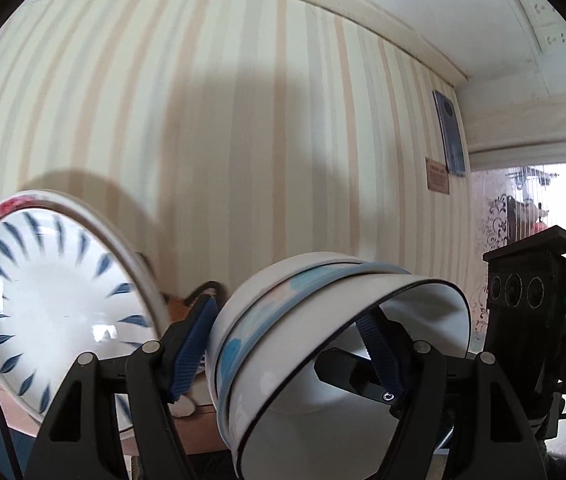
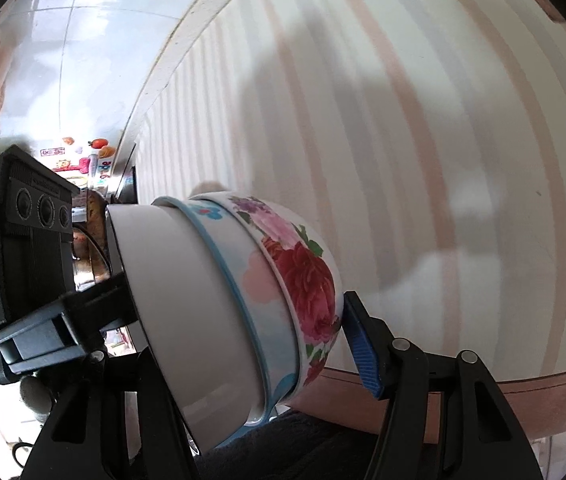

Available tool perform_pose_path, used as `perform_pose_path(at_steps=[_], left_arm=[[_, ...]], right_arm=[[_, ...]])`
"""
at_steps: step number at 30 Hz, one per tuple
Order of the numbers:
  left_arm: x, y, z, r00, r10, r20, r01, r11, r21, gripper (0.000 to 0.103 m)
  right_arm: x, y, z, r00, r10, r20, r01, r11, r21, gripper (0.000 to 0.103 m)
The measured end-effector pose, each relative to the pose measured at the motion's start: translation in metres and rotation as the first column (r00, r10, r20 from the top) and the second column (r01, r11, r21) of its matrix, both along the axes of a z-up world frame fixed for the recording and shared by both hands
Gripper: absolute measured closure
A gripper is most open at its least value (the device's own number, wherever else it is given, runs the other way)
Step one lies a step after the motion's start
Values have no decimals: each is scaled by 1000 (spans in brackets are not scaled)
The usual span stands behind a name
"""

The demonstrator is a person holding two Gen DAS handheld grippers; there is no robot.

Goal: Organize plates and bowls
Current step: 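Carry the bowl stack over the plate stack on the cat mat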

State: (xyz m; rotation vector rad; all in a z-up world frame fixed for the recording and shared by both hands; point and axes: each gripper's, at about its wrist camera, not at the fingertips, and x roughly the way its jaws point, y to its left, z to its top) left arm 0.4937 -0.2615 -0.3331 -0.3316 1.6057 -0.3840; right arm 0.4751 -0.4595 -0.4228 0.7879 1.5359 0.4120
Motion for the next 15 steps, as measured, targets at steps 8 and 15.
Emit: perform_pose_path(at_steps=[8, 15], left_arm=[[4, 48, 13, 999, 37, 16, -37, 999, 8, 33], [-4, 96, 10, 998, 67, 8, -67, 998, 19, 33]], right_arm=[[11, 43, 17, 999, 42, 22, -43, 999, 15, 41], [18, 97, 17, 997, 70, 25, -70, 997, 27, 41]])
